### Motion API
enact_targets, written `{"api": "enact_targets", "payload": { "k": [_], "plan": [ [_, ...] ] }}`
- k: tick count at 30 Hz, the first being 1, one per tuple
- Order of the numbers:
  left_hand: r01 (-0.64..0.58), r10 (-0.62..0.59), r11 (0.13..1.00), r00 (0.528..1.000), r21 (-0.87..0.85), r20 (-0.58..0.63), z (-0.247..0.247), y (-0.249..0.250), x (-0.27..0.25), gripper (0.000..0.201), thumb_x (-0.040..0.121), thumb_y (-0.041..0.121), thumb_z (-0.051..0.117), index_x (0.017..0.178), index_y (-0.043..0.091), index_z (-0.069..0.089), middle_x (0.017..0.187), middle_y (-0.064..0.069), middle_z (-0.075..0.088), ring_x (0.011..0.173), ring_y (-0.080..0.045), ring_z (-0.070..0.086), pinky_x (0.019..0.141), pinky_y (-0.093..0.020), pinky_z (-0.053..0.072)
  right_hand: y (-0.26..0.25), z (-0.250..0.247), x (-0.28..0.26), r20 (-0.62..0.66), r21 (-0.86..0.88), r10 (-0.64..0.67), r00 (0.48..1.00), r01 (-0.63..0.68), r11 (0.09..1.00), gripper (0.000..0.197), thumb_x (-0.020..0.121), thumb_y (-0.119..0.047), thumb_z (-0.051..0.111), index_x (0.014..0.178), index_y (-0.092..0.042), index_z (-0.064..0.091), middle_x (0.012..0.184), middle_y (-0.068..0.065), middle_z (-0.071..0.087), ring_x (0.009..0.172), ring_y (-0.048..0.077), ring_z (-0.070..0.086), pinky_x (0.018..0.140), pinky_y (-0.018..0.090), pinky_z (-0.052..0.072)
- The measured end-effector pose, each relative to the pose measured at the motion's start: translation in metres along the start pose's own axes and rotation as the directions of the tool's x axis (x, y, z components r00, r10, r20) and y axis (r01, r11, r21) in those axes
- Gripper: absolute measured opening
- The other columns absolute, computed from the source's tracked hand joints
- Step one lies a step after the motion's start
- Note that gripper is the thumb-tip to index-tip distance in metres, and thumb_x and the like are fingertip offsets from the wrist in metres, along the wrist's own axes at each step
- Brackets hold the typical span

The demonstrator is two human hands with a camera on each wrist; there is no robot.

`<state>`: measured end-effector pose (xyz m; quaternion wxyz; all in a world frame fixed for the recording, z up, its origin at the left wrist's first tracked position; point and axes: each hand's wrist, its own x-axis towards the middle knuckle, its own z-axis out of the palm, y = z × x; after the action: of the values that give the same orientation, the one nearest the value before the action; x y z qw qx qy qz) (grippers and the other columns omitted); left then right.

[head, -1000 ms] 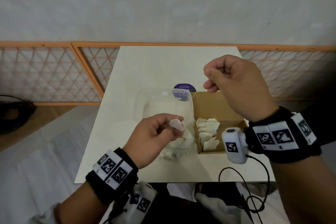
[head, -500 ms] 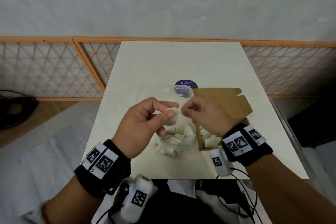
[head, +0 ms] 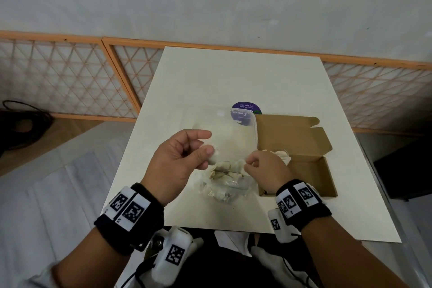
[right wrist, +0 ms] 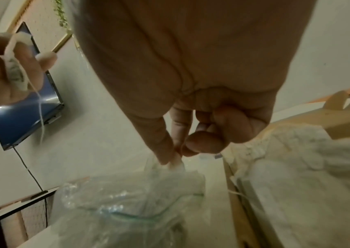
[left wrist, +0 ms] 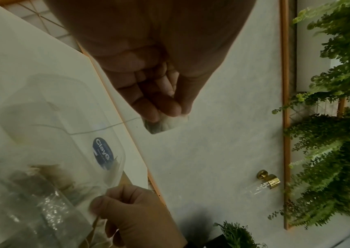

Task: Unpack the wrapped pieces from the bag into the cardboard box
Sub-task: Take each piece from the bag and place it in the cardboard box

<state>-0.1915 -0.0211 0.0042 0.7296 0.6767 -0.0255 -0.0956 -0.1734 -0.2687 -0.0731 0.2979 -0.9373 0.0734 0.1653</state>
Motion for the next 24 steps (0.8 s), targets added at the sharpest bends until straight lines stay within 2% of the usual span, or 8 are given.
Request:
{"api": "enact_targets", "payload": {
  "k": [4,8,11,14,17,19,22,24],
  "plan": [
    [0.005,-0.007,0.994,1.000,0.109,0.011,-0.001,-0.001,-0.002,0.013,0.094,0.020,0.070,0.103,0.013,0.077,0.087,-0.020,0.076,0.067,-0.014,0.060,0.063,-0.021,0.050,-0.006,-0.012,-0.012,-0.025,0.081,-0.035,0.999,0.037,0.996,0.008,0.099,-0.029,0.063,0.099,-0.023,0.068,0.096,-0.006,0.069,0.091,0.012,0.065,0.082,0.032,0.054],
    [0.026,-0.025,0.990,1.000,0.140,-0.010,-0.003,-0.003,-0.003,0.013,0.098,0.022,0.067,0.100,0.013,0.076,0.086,-0.022,0.075,0.059,-0.009,0.049,0.061,-0.017,0.045,-0.015,-0.041,-0.030,-0.041,0.335,-0.049,0.998,0.060,0.940,0.011,0.099,-0.026,0.065,0.095,-0.015,0.067,0.087,0.004,0.070,0.074,0.007,0.062,0.069,0.027,0.050],
    [0.038,-0.039,0.991,0.999,0.131,0.005,0.002,-0.002,-0.004,0.015,0.100,0.020,0.064,0.100,0.009,0.074,0.081,-0.024,0.074,0.053,-0.004,0.047,0.057,-0.015,0.041,-0.026,-0.063,-0.046,-0.024,0.579,-0.056,0.998,0.059,0.813,0.014,0.100,-0.013,0.061,0.086,-0.010,0.061,0.079,0.006,0.066,0.059,-0.002,0.063,0.062,0.026,0.044],
    [0.041,-0.046,0.994,0.998,0.097,0.048,0.010,-0.001,-0.005,0.016,0.099,0.017,0.064,0.098,0.004,0.073,0.069,-0.013,0.072,0.054,-0.004,0.054,0.058,-0.013,0.043,-0.031,-0.073,-0.054,-0.002,0.751,-0.107,0.994,0.072,0.656,0.017,0.096,-0.014,0.063,0.081,-0.013,0.056,0.084,0.016,0.063,0.067,0.015,0.071,0.058,0.031,0.034],
    [-0.002,-0.008,0.997,0.993,0.080,0.121,0.015,-0.001,-0.007,0.018,0.096,0.026,0.069,0.093,0.009,0.075,0.083,-0.003,0.073,0.074,-0.014,0.063,0.071,-0.021,0.050,-0.036,-0.075,-0.060,-0.002,0.797,-0.145,0.989,0.089,0.597,0.031,0.082,-0.027,0.068,0.091,-0.002,0.054,0.090,0.017,0.055,0.065,0.020,0.066,0.055,0.031,0.031],
    [-0.072,0.050,0.985,0.989,0.158,0.136,0.017,-0.001,-0.008,0.014,0.092,0.031,0.073,0.089,0.018,0.077,0.103,0.003,0.071,0.089,-0.016,0.067,0.079,-0.023,0.052,-0.038,-0.075,-0.062,-0.022,0.789,-0.183,0.983,0.130,0.601,0.031,0.085,-0.025,0.068,0.094,0.001,0.054,0.084,0.016,0.056,0.062,0.016,0.060,0.053,0.027,0.034],
    [-0.120,0.077,0.963,0.981,0.242,0.180,0.020,0.005,-0.010,0.009,0.092,0.028,0.073,0.088,0.022,0.079,0.131,0.010,0.063,0.117,0.003,0.062,0.090,-0.016,0.048,-0.040,-0.074,-0.067,-0.031,0.728,-0.240,0.970,0.187,0.660,0.012,0.097,-0.014,0.070,0.099,-0.004,0.063,0.076,0.011,0.059,0.059,0.011,0.052,0.053,0.017,0.040],
    [-0.155,0.087,0.948,0.967,0.280,0.242,0.022,0.007,-0.008,0.010,0.094,0.028,0.072,0.090,0.021,0.079,0.135,0.003,0.064,0.133,0.005,0.052,0.106,-0.026,0.044,-0.042,-0.072,-0.070,-0.020,0.684,-0.272,0.962,0.212,0.698,0.002,0.099,-0.011,0.068,0.100,-0.010,0.067,0.076,0.002,0.062,0.060,0.008,0.050,0.057,0.015,0.042]
  ]
}}
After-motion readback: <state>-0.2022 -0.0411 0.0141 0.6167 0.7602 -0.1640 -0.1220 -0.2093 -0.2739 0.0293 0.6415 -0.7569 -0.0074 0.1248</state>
